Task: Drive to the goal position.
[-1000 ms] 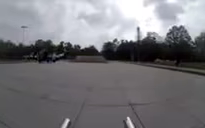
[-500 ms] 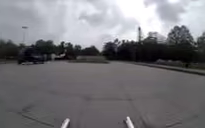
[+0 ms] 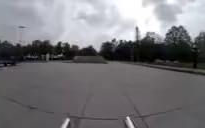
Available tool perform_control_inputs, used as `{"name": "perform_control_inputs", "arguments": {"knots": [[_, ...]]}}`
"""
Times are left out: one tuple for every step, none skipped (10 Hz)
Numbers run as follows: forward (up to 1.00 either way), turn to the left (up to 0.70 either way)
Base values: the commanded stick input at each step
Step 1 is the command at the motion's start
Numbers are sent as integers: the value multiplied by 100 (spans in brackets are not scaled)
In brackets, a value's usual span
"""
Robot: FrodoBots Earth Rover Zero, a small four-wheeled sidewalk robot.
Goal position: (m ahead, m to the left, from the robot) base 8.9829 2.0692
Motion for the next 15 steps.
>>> {"name": "perform_control_inputs", "arguments": {"knots": [[100, -23], [100, -10], [100, 0], [100, 0], [100, -15], [100, -27], [100, -38], [100, -8], [100, -29], [100, -33], [100, -11], [100, -14], [100, -24], [100, -16], [100, -3]]}}
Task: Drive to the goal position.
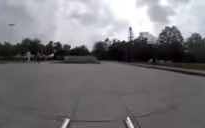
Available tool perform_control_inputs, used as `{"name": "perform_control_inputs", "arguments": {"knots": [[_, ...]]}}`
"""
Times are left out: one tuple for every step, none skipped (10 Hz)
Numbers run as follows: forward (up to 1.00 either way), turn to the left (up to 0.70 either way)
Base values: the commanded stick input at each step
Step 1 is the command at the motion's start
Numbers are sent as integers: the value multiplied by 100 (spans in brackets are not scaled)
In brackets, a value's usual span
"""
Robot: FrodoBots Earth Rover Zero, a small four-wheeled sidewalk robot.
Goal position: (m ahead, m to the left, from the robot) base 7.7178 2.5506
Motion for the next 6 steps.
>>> {"name": "perform_control_inputs", "arguments": {"knots": [[100, -12], [100, -35], [100, -9], [100, -10], [100, -36], [100, -36]]}}
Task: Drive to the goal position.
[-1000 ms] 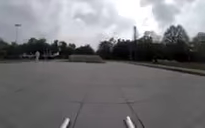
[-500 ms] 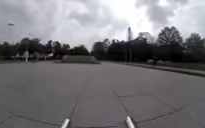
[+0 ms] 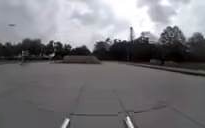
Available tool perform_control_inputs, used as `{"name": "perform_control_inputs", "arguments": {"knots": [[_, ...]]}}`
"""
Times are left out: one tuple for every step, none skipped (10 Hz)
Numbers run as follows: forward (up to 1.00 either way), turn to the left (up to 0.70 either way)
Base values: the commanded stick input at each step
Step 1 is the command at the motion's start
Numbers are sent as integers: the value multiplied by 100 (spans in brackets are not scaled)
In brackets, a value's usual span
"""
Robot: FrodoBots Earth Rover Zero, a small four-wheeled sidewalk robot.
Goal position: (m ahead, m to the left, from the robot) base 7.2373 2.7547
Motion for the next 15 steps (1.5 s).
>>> {"name": "perform_control_inputs", "arguments": {"knots": [[100, -32], [100, -27], [100, -39], [100, -10], [100, -5], [100, -4], [100, -35], [100, -14], [100, -16], [100, -33], [100, -33], [100, -20], [100, 0], [100, 0], [100, -12]]}}
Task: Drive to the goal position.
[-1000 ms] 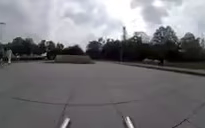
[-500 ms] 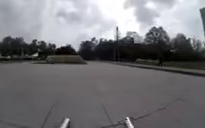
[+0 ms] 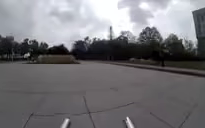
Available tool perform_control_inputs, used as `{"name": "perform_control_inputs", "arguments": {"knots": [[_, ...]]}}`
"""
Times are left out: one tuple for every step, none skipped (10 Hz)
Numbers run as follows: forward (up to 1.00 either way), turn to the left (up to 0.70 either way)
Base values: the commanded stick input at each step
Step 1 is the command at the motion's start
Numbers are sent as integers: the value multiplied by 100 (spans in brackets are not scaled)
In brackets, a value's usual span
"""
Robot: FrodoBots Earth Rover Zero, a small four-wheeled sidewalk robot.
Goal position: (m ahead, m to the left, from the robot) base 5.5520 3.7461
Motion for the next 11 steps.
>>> {"name": "perform_control_inputs", "arguments": {"knots": [[100, -34], [100, -4], [100, -1], [100, 0], [100, 0], [100, 0], [100, 0], [100, 0], [100, 0], [100, 0], [100, 0]]}}
